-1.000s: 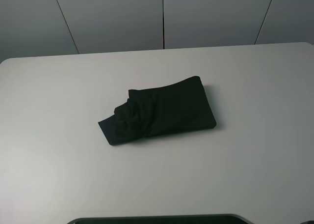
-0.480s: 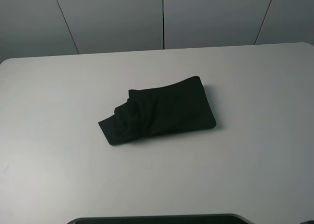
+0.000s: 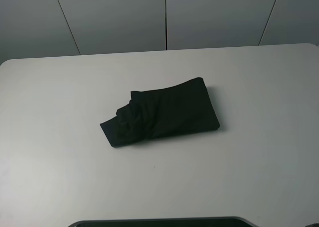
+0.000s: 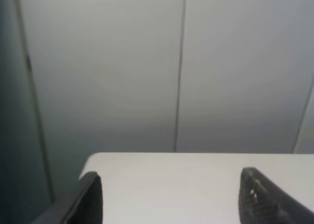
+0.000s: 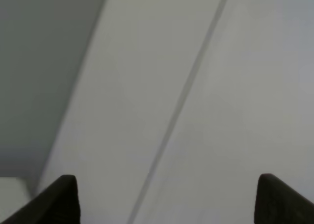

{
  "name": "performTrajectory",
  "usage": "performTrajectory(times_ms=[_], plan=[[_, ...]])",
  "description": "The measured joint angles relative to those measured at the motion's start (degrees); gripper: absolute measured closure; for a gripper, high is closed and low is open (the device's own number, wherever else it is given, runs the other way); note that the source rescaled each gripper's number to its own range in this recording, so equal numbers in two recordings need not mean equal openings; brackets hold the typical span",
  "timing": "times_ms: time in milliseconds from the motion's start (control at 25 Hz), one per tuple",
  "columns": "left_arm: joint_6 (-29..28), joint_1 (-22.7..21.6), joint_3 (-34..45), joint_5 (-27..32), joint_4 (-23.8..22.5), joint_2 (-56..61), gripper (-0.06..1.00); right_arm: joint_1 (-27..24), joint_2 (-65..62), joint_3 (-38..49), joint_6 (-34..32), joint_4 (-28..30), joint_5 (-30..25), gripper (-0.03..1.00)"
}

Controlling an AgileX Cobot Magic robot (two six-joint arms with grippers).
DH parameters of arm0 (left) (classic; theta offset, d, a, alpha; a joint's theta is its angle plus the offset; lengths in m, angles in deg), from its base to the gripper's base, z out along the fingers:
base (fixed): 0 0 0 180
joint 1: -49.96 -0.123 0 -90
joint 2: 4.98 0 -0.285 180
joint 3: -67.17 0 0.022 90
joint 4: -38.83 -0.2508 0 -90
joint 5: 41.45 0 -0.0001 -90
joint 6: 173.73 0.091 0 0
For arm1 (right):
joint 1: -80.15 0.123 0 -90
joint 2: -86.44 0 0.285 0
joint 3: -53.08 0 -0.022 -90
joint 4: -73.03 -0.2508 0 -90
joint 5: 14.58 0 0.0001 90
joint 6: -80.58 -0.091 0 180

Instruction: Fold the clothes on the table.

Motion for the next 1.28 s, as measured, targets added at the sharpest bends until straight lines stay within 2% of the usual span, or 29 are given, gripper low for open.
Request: performTrajectory(times_ms=[80, 160, 240, 320, 440, 520, 760, 960, 1080, 1160, 1280], plan=[[0.4, 0.0, 3.8, 0.1, 4.1, 0.3, 0.18, -3.2, 0.1, 4.9, 0.1, -10.9, 0.1, 0.05], [2.0, 0.0, 7.5, 0.1, 7.9, 0.3, 0.18, -5.1, 0.2, 11.2, 0.0, -18.5, 0.1, 0.05], [4.2, 0.0, 11.8, 0.1, 9.7, 0.3, 0.18, -5.8, 0.2, 17.5, -0.3, -23.7, 0.1, 0.05], [5.6, 0.0, 15.8, 0.1, 10.2, 0.3, 0.18, -5.9, 0.3, 23.5, -0.6, -26.4, 0.0, 0.03], [6.2, 0.0, 21.5, 0.2, 10.2, 0.2, 0.18, -5.9, 0.4, 31.7, -1.0, -28.9, 0.7, -0.02], [6.3, 0.0, 23.1, 0.5, 10.2, 0.2, 0.18, -5.9, 0.4, 34.1, -1.4, -30.9, 1.8, -0.03], [2.4, 0.0, 23.4, -0.5, 10.0, 0.4, 0.18, -5.7, 0.4, 35.5, -1.8, -33.7, 6.0, -0.03], [-1.5, 0.0, 25.3, -5.1, 9.2, 0.4, 0.18, -3.3, 0.4, 35.8, -2.4, -33.7, 6.6, -0.03], [-3.0, 0.0, 25.9, -5.9, 10.6, 0.4, 0.18, -2.5, 0.4, 35.8, -2.9, -33.7, 6.6, -0.03], [-2.4, 0.0, 25.9, -6.5, 12.0, 0.4, 0.18, -2.3, 0.4, 35.8, -2.9, -33.7, 6.6, -0.03], [1.6, 0.0, 25.9, -7.1, 14.7, 0.4, 0.18, -2.3, 0.4, 35.8, -2.9, -33.7, 6.6, -0.03]])
